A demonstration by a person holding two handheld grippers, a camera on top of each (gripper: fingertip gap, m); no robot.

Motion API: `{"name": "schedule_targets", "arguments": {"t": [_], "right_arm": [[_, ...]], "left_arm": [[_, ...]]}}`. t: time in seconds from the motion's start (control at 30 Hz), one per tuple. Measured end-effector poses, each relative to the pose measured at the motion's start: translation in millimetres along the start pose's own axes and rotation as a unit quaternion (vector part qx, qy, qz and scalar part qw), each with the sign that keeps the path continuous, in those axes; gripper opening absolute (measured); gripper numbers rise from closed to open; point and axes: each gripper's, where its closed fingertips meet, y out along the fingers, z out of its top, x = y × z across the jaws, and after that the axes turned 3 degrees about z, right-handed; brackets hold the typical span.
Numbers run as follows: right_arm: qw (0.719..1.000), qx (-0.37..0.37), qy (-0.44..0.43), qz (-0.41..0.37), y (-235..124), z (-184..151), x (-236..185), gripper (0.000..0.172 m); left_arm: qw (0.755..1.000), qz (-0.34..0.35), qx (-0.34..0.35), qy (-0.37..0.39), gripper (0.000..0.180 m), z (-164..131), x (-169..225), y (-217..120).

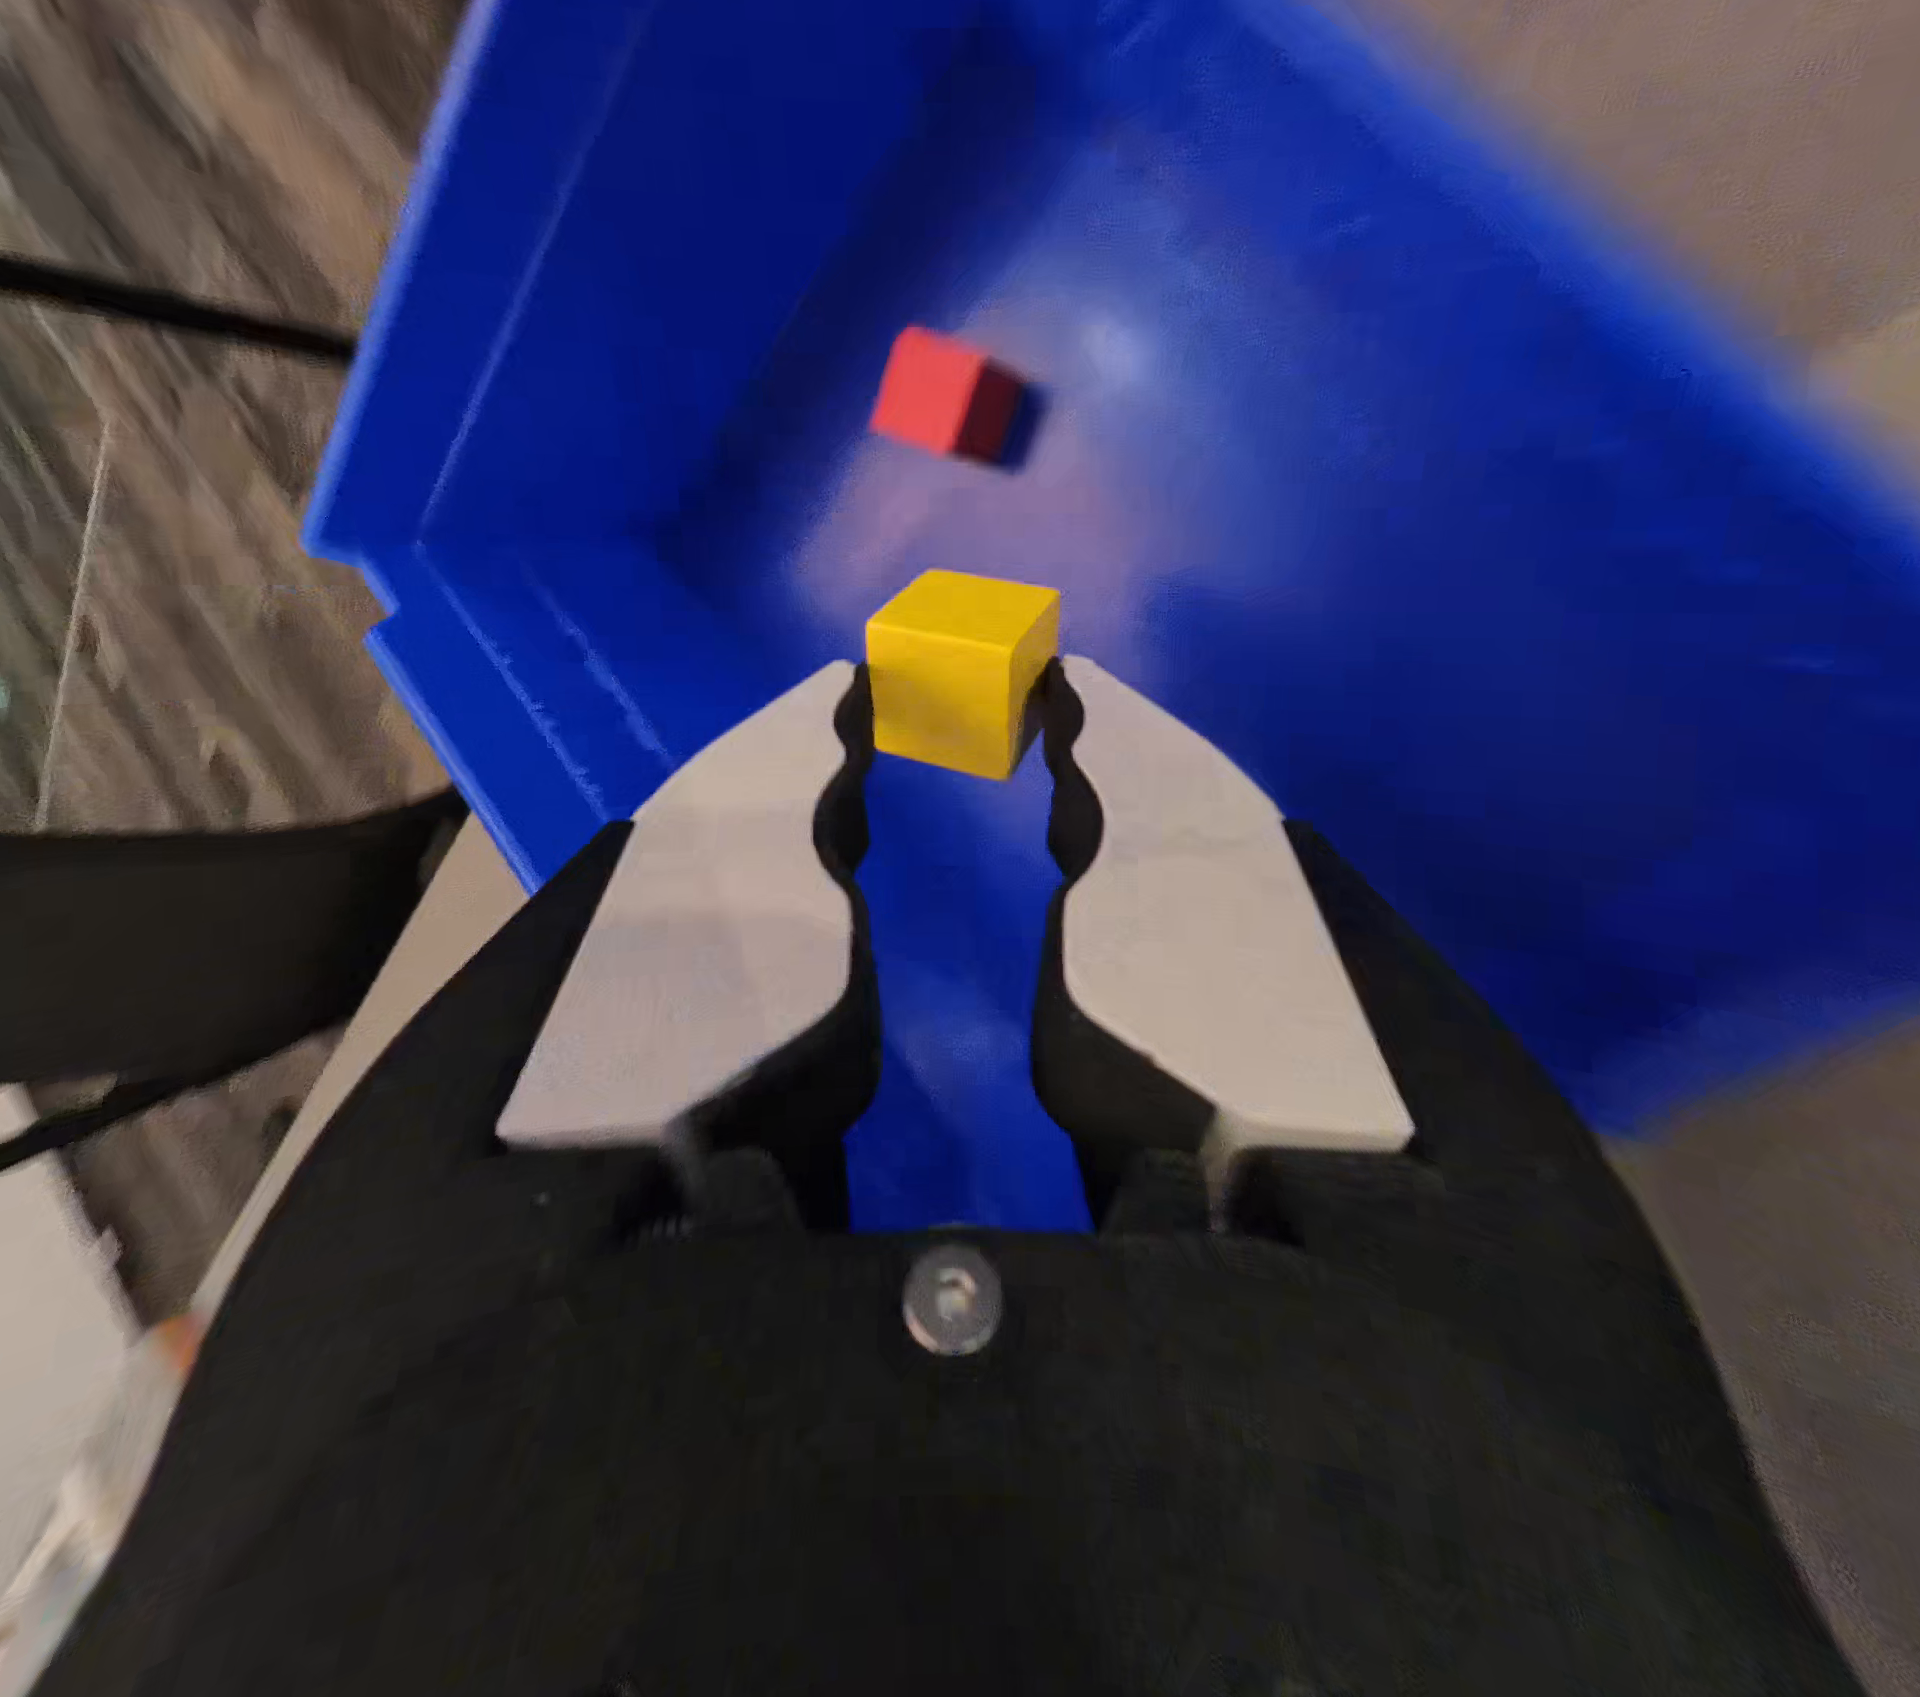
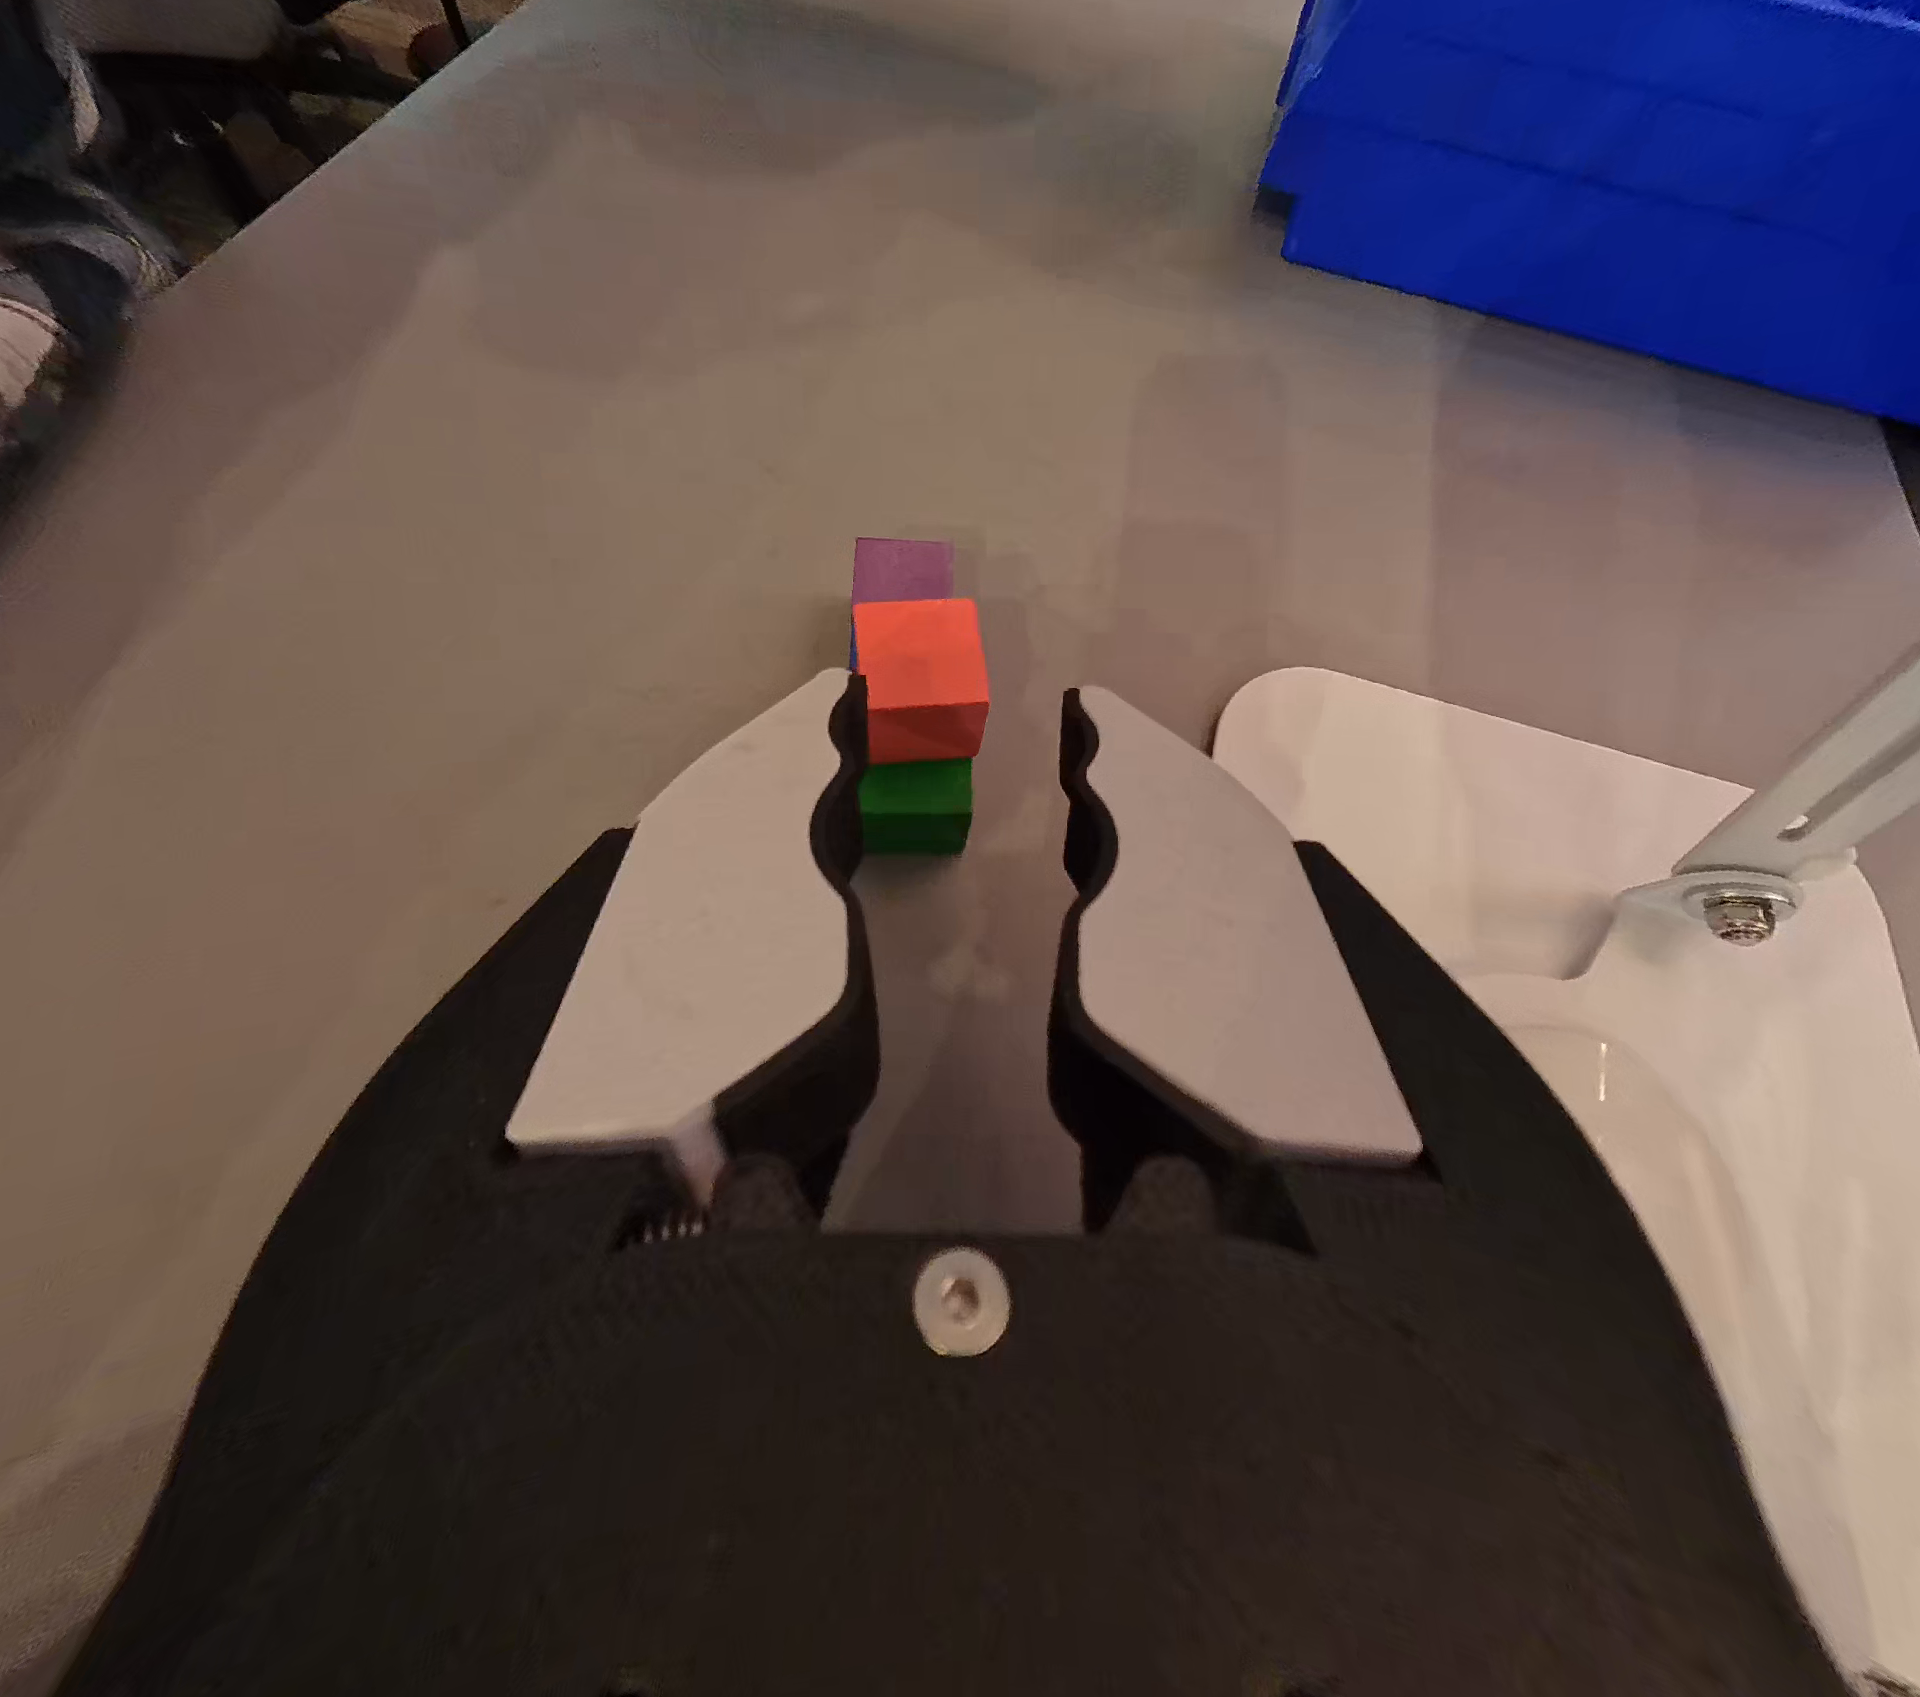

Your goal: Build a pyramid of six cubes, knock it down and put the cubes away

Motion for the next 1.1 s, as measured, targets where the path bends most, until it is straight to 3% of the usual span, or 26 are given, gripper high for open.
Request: {"name": "schedule_targets", "arguments": {"t": [0.1,0.2,0.43,0.6,1.0,1.1], "right_arm": [[1.000,0.003,0.002,0.003,1,1,-1,0.035],[1.000,0.007,0.002,0.005,1,3,-2,0.035],[1.000,0.007,0.009,0.020,4,0,-8,0.039],[0.999,0.002,0.024,0.028,6,-7,-7,0.044],[0.999,-0.016,0.025,0.033,10,-11,-10,0.042],[0.999,-0.018,0.024,0.030,10,-11,-9,0.041]], "left_arm": [[0.992,-0.023,0.121,-0.025,0.030,30,57,-65],[0.972,-0.073,0.219,-0.032,0.030,60,134,-105],[0.929,-0.204,0.306,-0.046,0.030,110,281,-111],[0.913,-0.241,0.327,-0.046,0.030,124,313,-105],[0.916,-0.247,0.316,-0.030,0.029,122,335,-88],[0.914,-0.248,0.319,-0.023,0.040,121,336,-90]]}}
